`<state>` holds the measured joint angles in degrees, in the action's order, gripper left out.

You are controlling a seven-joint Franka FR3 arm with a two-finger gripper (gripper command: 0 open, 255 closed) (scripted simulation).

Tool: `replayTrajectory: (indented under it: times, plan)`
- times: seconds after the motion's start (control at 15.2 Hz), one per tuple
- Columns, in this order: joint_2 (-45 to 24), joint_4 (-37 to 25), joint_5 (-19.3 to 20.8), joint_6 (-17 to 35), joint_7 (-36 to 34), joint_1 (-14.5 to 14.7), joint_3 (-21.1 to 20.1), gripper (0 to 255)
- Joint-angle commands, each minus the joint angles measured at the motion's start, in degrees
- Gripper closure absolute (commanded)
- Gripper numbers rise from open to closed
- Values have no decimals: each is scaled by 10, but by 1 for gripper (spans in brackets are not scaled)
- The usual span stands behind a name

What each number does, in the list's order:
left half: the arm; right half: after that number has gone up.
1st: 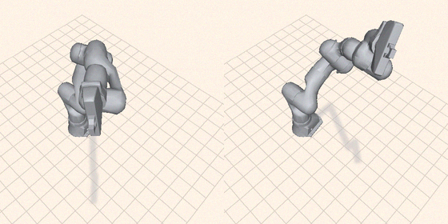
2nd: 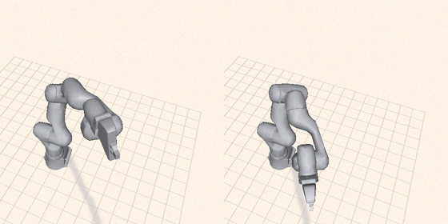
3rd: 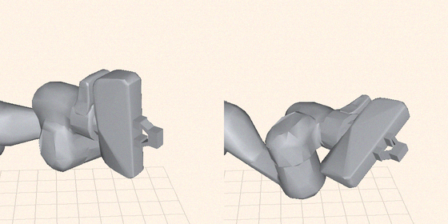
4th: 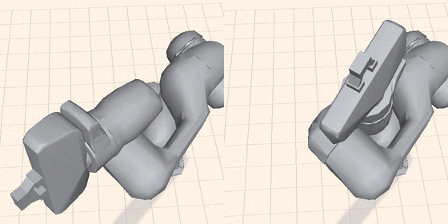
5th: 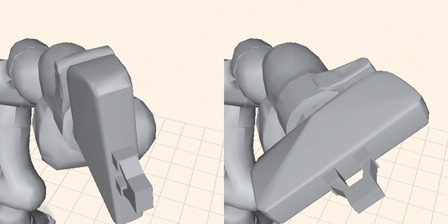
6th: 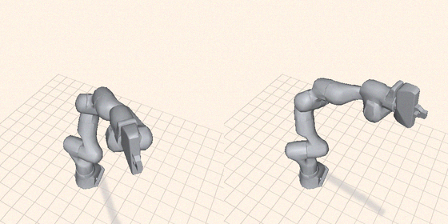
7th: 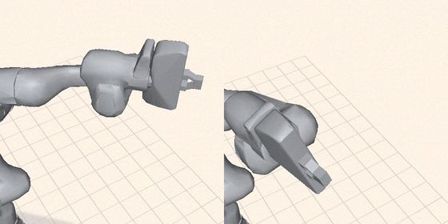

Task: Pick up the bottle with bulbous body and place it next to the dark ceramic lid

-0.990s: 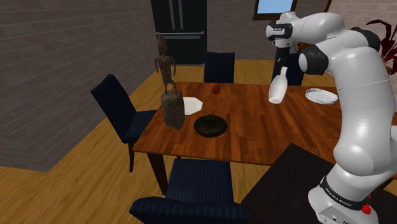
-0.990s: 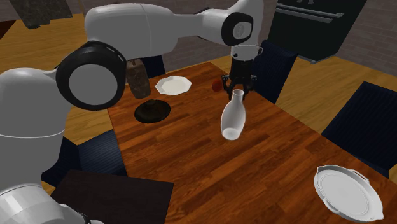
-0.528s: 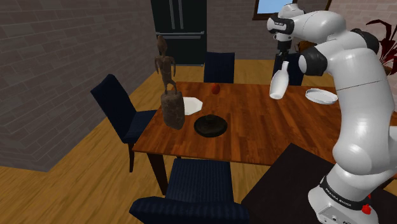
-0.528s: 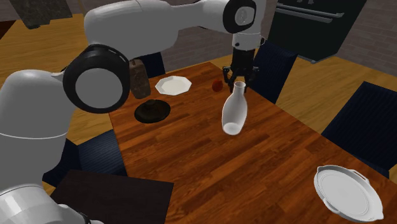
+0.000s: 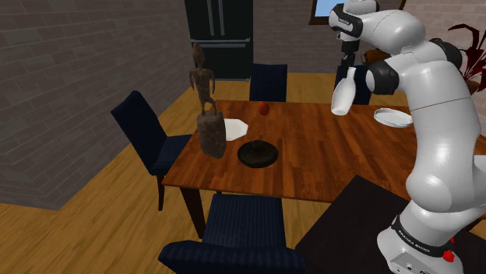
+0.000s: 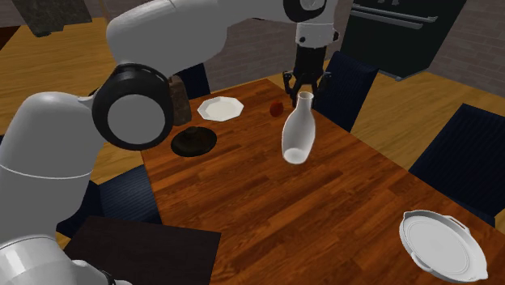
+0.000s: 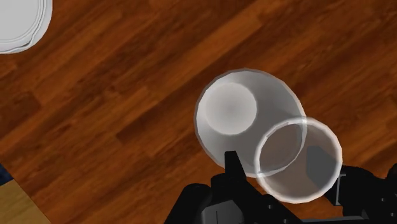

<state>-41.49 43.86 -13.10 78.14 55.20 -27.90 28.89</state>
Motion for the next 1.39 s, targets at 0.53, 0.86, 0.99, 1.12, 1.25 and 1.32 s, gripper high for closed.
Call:
replayTrajectory:
  times: [0.53, 0.86, 0.99, 1.12, 1.25, 1.32]
  plan:
    - [249, 322, 97, 76, -88, 181, 20, 255]
    - [341, 402, 139, 72, -157, 240, 1, 255]
    - [373, 426, 153, 66, -186, 259, -10, 255]
    - [403, 446, 164, 57, -215, 276, -23, 255]
    - [430, 463, 173, 48, -244, 291, -38, 255]
    - [443, 470, 177, 43, -259, 298, -46, 255]
